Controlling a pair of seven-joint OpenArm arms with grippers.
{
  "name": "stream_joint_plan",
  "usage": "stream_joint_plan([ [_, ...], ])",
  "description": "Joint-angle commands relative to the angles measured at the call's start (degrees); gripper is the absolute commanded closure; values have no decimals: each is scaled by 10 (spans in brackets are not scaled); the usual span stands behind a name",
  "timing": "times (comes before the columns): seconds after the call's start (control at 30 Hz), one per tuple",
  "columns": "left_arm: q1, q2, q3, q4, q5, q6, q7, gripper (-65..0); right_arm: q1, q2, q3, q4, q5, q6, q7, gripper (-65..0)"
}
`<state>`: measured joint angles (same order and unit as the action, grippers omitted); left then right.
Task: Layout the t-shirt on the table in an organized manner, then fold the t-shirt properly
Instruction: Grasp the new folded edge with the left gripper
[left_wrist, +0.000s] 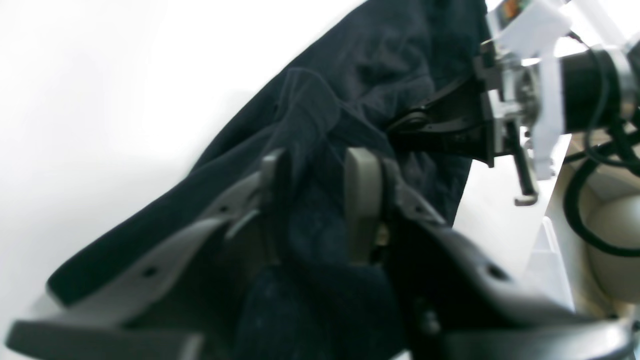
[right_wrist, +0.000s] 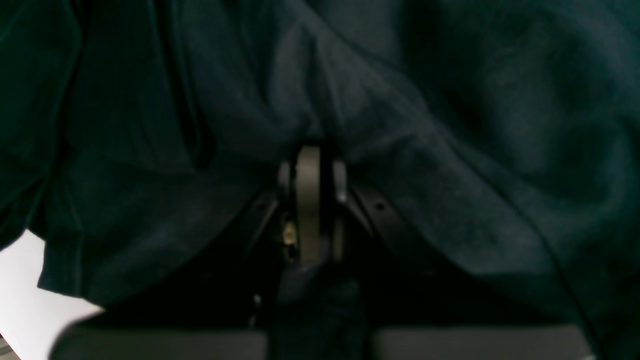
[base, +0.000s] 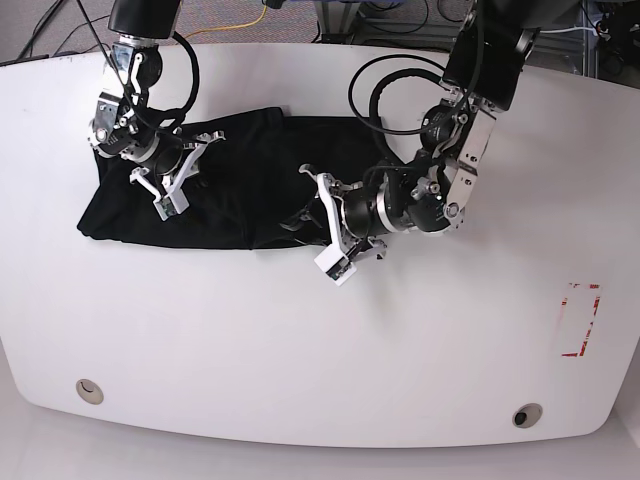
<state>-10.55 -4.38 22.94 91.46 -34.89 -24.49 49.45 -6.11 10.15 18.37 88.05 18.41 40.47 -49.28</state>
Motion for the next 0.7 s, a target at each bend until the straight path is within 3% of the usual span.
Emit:
stream_joint_plan([
  [0.0, 4, -15, -4, 23, -12, -4, -12, -125, -1, 4, -1, 2, -15, -5, -21, -32],
  [0.33, 35, -39, 0, 21, 48, -4, -51, -72, 0, 5, -43, 2, -15, -5, -21, -32],
  [0.67, 3, -7, 6, -68, 70, -4, -52, -74, -4, 4, -44, 2, -15, -5, -21, -32],
])
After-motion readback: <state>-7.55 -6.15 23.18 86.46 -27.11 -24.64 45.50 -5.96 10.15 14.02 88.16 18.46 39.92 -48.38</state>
